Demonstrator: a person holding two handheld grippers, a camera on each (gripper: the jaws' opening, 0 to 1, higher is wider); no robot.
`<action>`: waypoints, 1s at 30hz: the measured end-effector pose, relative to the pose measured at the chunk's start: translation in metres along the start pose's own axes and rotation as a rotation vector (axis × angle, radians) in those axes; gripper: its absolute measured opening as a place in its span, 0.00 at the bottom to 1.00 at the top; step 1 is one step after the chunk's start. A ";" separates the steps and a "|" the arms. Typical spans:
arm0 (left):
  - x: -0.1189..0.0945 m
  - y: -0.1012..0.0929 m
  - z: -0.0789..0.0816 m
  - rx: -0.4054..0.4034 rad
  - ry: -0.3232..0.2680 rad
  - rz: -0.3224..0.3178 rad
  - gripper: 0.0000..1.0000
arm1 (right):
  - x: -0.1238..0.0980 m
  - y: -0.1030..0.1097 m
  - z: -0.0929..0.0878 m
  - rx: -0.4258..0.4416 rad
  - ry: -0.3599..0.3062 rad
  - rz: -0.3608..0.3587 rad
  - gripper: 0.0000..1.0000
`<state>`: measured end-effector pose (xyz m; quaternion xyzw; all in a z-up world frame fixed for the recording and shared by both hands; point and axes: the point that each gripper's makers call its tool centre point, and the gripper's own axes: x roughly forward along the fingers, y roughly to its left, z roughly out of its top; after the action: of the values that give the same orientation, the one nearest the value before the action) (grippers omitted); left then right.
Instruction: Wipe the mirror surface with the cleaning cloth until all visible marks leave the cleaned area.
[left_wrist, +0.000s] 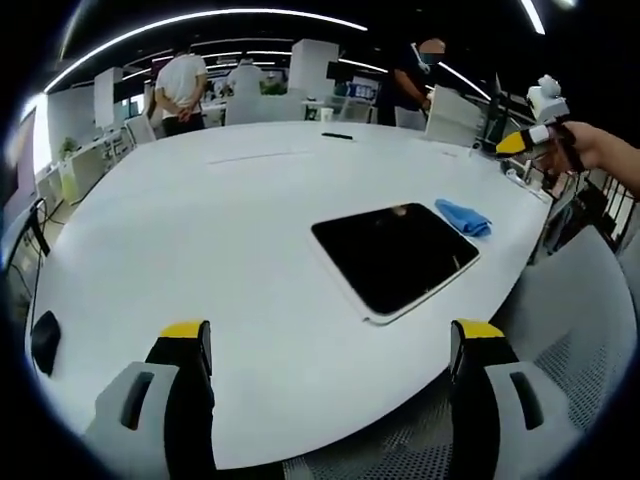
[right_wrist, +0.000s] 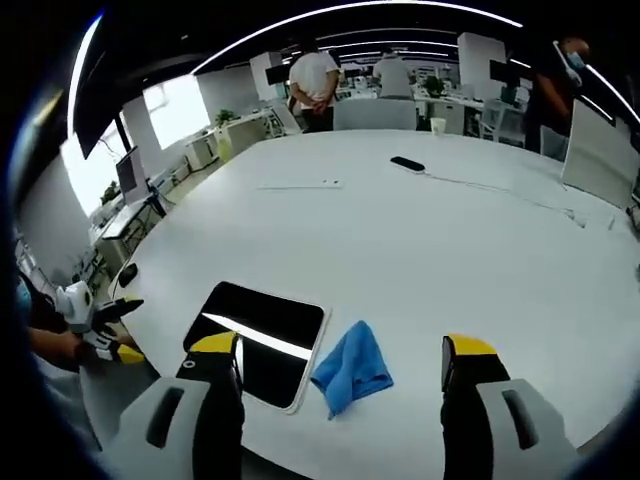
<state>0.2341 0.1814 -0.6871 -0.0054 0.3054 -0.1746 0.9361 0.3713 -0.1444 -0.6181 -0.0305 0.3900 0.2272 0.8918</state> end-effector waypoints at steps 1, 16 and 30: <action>0.001 -0.002 -0.002 -0.005 0.006 -0.012 0.99 | 0.011 0.001 -0.008 -0.017 0.028 0.001 0.76; 0.001 0.002 -0.002 -0.027 0.008 -0.004 0.99 | 0.084 -0.008 -0.077 -0.055 0.236 -0.040 0.23; 0.001 0.000 0.009 -0.002 -0.045 -0.024 0.99 | 0.099 -0.011 -0.085 0.003 0.336 -0.072 0.02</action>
<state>0.2397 0.1802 -0.6805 -0.0139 0.2842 -0.1851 0.9406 0.3768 -0.1362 -0.7488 -0.0806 0.5327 0.1861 0.8216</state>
